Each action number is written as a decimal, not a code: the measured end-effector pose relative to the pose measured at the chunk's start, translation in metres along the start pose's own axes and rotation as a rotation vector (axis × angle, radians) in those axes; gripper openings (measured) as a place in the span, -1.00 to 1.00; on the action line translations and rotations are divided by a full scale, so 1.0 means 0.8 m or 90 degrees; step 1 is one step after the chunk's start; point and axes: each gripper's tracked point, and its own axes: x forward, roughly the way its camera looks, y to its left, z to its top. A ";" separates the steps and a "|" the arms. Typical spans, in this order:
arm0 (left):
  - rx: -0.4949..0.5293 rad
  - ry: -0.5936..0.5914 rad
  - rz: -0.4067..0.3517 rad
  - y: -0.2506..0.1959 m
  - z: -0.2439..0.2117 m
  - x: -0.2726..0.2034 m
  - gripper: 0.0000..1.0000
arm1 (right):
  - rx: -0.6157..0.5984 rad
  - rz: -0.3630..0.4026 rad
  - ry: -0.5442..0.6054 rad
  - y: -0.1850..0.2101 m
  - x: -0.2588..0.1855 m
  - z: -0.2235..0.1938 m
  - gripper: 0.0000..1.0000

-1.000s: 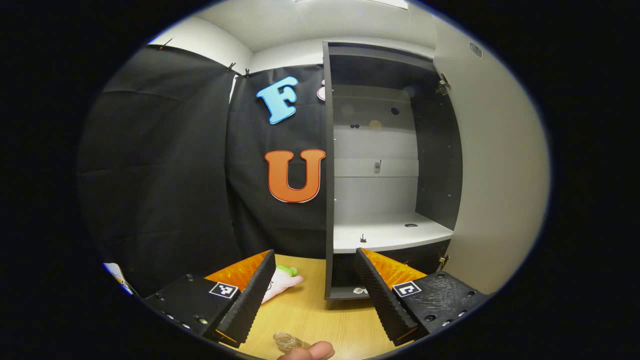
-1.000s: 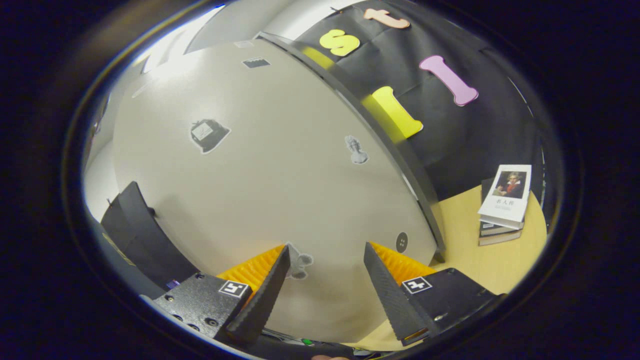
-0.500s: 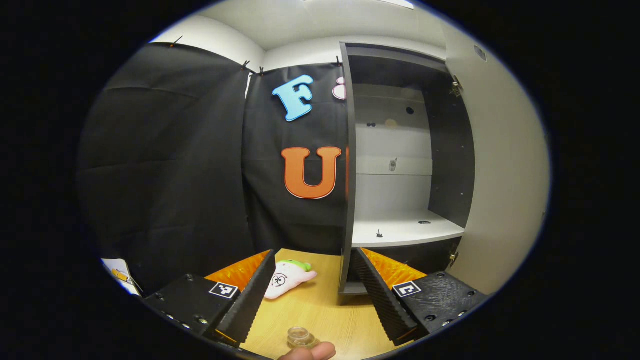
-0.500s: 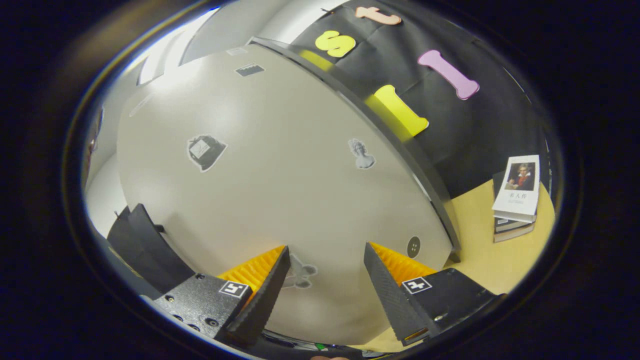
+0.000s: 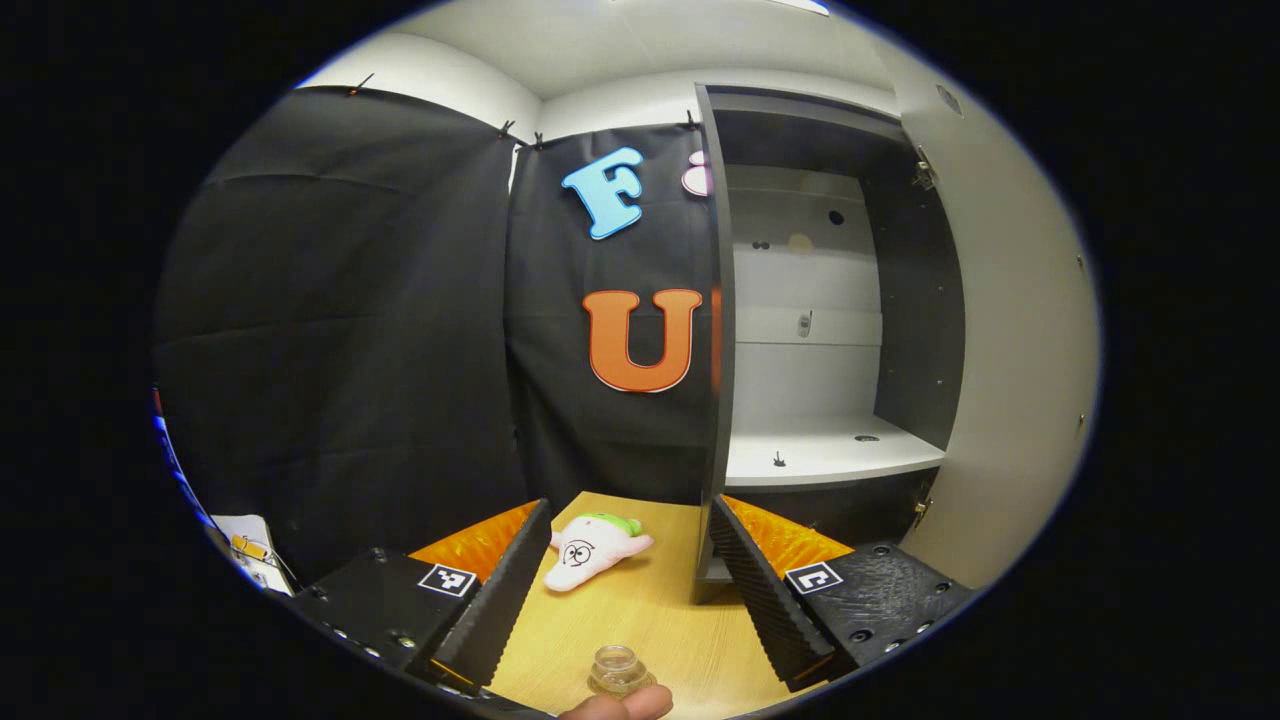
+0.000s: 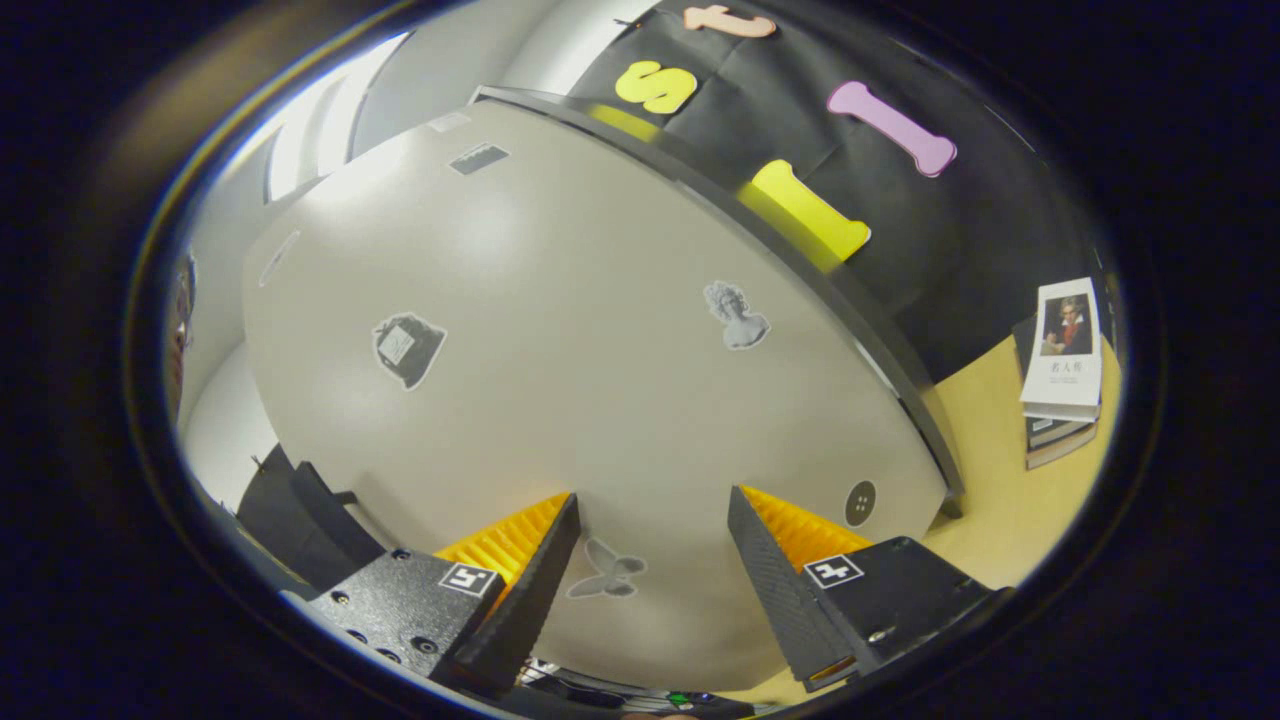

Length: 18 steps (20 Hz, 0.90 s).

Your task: Open the cabinet door with the right hand, grasp the bottle in the cabinet with the left hand and place it on the coaster, then close the cabinet door with the right hand.

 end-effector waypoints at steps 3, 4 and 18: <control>-0.007 0.002 0.013 0.008 0.001 -0.004 0.92 | 0.006 0.014 0.013 0.003 0.012 -0.001 0.92; -0.009 0.000 0.018 0.009 0.003 -0.005 0.93 | 0.005 0.017 0.017 0.003 0.016 -0.001 0.92; -0.026 0.007 0.069 0.041 0.004 -0.001 0.94 | 0.026 0.072 0.042 0.020 0.037 0.010 0.92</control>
